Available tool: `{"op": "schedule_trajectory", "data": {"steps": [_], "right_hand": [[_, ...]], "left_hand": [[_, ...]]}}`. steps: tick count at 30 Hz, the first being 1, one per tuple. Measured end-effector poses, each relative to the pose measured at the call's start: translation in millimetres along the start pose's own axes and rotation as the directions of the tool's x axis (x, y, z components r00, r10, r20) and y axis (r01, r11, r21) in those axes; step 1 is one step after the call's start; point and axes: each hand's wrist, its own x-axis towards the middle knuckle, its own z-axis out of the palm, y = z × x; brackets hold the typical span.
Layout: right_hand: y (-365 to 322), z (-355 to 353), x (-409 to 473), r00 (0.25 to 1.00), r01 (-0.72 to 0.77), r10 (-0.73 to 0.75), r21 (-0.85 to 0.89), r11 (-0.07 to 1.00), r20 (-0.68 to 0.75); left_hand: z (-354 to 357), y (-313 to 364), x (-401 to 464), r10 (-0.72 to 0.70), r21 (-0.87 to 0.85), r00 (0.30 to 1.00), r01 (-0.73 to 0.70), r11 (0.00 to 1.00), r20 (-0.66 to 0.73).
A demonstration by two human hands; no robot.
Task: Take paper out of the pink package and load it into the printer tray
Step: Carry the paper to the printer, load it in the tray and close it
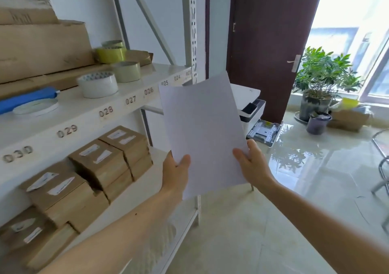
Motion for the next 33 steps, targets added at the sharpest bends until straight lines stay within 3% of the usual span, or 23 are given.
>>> {"op": "schedule_trajectory", "data": {"steps": [26,33], "right_hand": [[126,-84,303,0.982,-0.108,0.097,-0.061,0.992,-0.161],[178,-127,375,0.980,-0.139,0.126,-0.076,0.987,-0.155]], "left_hand": [[254,-8,272,-0.029,0.038,0.991,0.024,0.999,0.134],[341,-23,323,-0.039,0.086,0.996,0.032,0.996,0.085]]}}
